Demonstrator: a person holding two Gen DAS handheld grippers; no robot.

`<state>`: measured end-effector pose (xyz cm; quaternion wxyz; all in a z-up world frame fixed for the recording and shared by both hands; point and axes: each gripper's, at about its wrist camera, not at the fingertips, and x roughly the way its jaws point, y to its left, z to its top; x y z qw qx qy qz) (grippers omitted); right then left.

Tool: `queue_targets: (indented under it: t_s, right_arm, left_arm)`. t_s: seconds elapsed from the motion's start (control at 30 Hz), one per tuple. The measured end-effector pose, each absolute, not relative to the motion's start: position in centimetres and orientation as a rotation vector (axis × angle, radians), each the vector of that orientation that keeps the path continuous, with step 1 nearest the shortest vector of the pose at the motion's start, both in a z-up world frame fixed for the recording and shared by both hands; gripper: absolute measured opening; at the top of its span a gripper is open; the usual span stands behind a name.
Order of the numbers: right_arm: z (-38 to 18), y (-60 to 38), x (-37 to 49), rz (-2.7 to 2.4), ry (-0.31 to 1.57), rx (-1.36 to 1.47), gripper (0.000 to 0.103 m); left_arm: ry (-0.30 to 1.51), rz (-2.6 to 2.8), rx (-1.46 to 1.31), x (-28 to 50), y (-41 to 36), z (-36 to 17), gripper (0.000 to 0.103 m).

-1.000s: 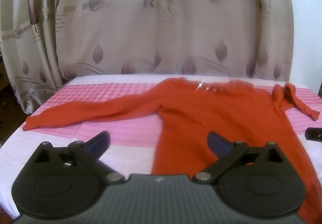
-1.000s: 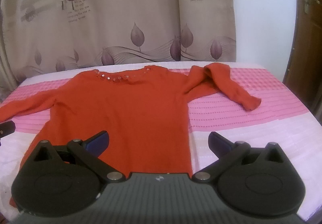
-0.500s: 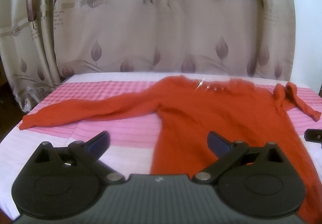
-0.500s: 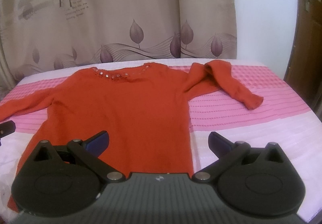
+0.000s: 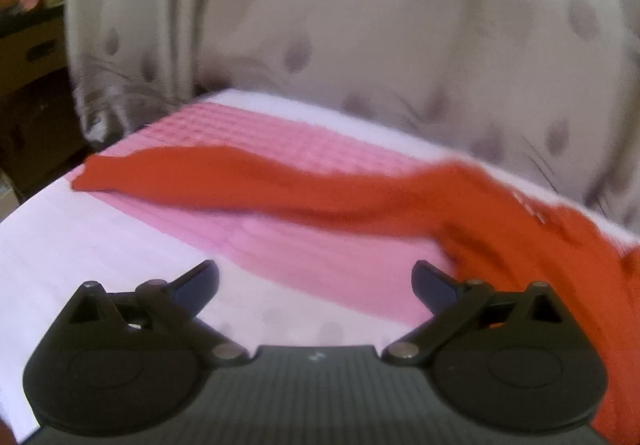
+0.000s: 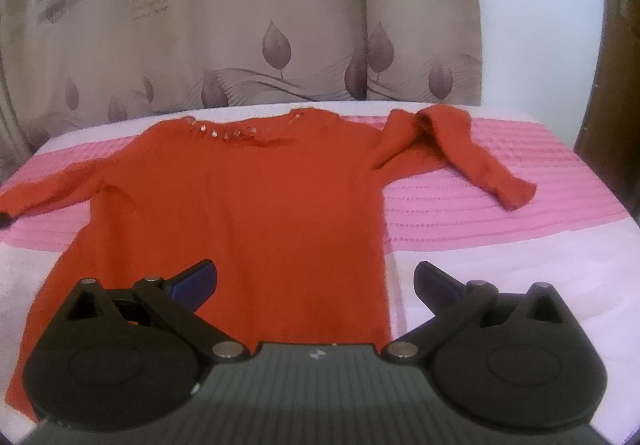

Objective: Fold small clothes
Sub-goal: 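Move the left tool to the sweater sleeve cuff and close on it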

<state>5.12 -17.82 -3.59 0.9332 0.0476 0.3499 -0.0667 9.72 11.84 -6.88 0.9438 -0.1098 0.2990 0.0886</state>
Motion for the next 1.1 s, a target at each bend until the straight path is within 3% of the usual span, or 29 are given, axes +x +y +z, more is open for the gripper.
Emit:
queue_targets:
  t_s: [0.23, 0.3, 0.53, 0.63, 0.7, 0.73, 0.77, 0.8, 1.1]
  right_arm:
    - [-4.9, -17.9, 5.8, -0.137, 0.76, 0.105, 0.103]
    - [-5.1, -18.1, 5.9, -0.139, 0.768, 0.114, 0.103]
    - [-5.1, -18.7, 6.2, -0.147, 0.775, 0.131, 0.103]
    - [-5.1, -19.0, 6.2, -0.15, 0.78, 0.135, 0.103]
    - [-5.2, -19.2, 6.3, -0.15, 0.786, 0.141, 0.103]
    - [-5.2, -19.3, 6.3, -0.151, 0.79, 0.144, 0.103]
    - [-5.3, -19.4, 6.3, -0.153, 0.794, 0.149, 0.103]
    - [-5.3, -19.3, 6.3, -0.154, 0.796, 0.154, 0.103]
    - [-5.5, -19.4, 6.4, -0.168, 0.806, 0.15, 0.103]
  left_arm:
    - [0.627, 0.33, -0.285, 13.3, 21.1, -8.0, 0.103]
    - [0.646, 0.361, -0.312, 14.0, 23.5, -8.4, 0.094]
    - [0.71, 0.397, -0.408, 16.9, 29.0, -9.7, 0.091]
    - [0.72, 0.387, -0.422, 17.6, 29.3, -10.3, 0.078]
    - [0.717, 0.385, -0.38, 18.3, 29.1, -10.3, 0.051]
    - [0.721, 0.38, -0.357, 18.5, 28.8, -10.3, 0.042]
    - [0.726, 0.379, -0.339, 18.9, 28.8, -10.4, 0.021]
    - [0.728, 0.383, -0.328, 19.2, 28.8, -10.5, 0.006]
    - [0.57, 0.392, -0.274, 19.8, 28.7, -7.7, 0.003]
